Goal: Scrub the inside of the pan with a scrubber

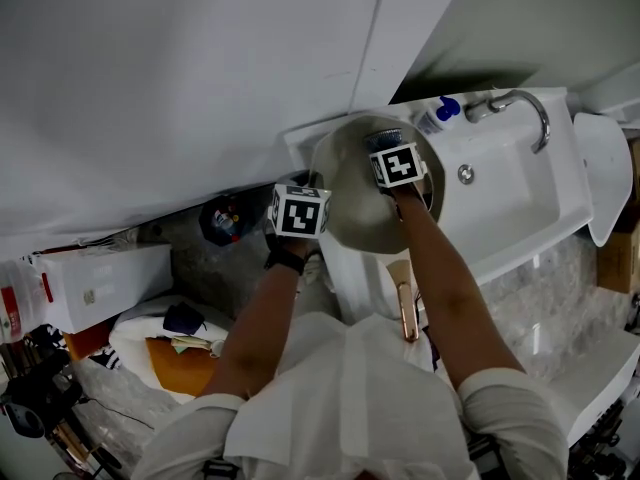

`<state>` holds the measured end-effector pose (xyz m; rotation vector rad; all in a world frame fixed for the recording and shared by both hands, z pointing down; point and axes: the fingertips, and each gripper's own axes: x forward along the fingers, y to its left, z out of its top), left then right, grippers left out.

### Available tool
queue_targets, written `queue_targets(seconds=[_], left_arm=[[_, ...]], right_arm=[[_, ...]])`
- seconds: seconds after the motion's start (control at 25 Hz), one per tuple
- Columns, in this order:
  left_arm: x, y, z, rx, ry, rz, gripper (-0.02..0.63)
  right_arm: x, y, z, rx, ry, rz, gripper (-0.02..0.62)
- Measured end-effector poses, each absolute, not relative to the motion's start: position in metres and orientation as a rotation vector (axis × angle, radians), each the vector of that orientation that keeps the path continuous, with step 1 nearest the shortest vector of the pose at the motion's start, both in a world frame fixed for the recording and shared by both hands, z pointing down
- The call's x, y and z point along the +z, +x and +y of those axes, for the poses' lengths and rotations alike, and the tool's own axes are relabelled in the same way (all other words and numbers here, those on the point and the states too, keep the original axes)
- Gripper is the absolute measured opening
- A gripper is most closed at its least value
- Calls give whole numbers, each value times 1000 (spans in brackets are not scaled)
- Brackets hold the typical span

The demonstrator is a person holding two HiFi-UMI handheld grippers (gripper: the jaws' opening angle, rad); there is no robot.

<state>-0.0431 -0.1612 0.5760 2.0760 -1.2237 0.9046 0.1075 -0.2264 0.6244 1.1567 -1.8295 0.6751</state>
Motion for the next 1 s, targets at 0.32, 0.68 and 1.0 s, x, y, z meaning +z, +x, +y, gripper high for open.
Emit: queue_targets(seconds=[0.32, 0.68, 1.0], left_arm=[[572, -43, -161, 936, 2130, -1233, 63], [515, -82, -175, 737, 2195, -1369, 86], [436, -142, -177, 479, 2279, -1577, 55]], right_arm=[[616, 135, -194, 745, 1201, -1844, 25], [523, 135, -184, 708, 1344, -2165, 23], [428, 177, -147, 577, 1578, -2428, 23]])
